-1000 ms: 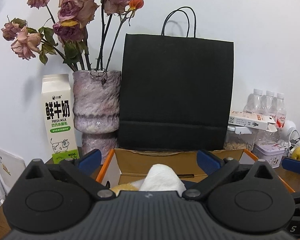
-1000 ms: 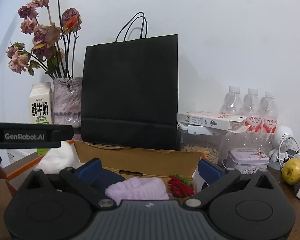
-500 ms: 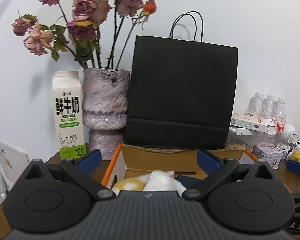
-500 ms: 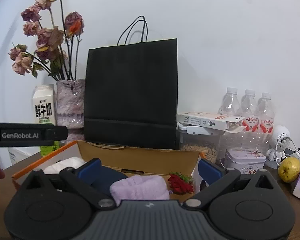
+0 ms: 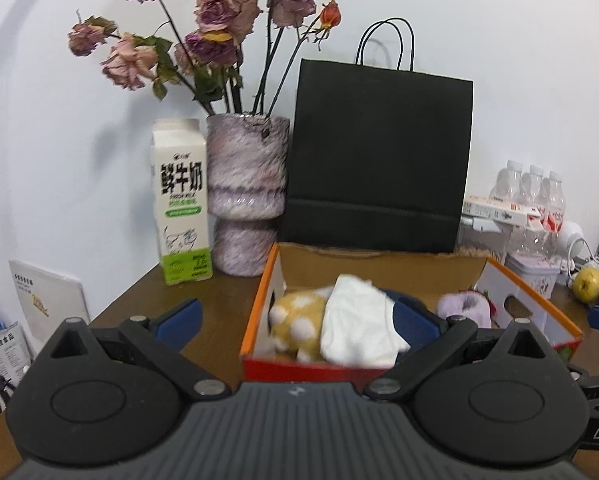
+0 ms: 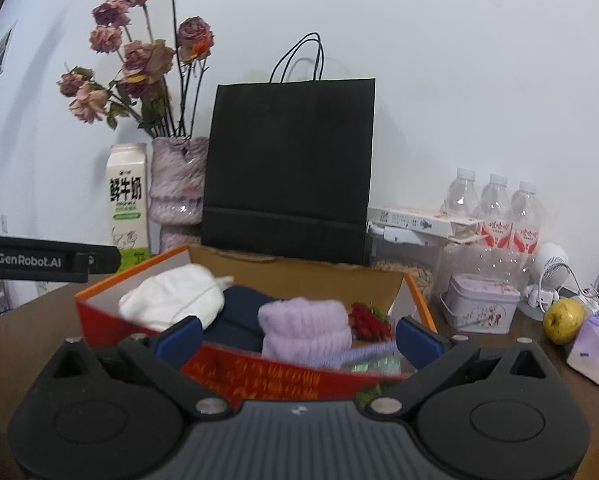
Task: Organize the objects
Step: 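Move the right tool back to the white bottle cap on the table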
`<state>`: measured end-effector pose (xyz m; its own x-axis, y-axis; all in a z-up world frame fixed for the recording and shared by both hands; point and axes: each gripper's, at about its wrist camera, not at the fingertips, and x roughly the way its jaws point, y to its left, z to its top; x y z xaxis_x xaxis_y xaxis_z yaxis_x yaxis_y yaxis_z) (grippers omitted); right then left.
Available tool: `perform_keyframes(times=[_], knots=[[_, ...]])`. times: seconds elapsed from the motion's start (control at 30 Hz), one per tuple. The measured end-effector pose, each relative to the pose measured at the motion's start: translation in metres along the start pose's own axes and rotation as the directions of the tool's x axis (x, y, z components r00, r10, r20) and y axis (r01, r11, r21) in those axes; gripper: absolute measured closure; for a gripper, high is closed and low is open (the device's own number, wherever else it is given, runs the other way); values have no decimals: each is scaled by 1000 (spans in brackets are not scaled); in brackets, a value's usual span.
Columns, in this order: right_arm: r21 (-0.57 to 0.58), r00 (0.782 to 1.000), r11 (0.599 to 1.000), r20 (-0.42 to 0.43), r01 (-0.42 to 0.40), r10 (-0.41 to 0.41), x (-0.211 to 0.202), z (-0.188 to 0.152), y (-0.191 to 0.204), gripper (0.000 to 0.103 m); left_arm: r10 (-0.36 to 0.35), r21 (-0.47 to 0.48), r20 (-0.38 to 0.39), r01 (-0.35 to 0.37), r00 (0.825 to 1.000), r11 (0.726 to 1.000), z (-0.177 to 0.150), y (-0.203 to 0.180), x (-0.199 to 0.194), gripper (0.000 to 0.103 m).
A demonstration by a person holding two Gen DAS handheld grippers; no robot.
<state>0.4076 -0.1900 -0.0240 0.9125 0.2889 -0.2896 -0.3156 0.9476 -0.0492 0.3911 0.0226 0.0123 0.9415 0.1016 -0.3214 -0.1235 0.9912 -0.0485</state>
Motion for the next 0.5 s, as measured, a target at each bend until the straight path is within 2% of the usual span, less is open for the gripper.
perform_keyframes(times=[0.27, 0.5], knots=[[1, 999, 1000, -39, -9, 9, -38, -17, 11, 0, 17, -2, -51, -17, 999, 1000, -22, 15, -33, 0], [4, 998, 1000, -64, -18, 18, -68, -30, 22, 0, 16, 15, -60, -15, 998, 1000, -36, 20, -66, 0]])
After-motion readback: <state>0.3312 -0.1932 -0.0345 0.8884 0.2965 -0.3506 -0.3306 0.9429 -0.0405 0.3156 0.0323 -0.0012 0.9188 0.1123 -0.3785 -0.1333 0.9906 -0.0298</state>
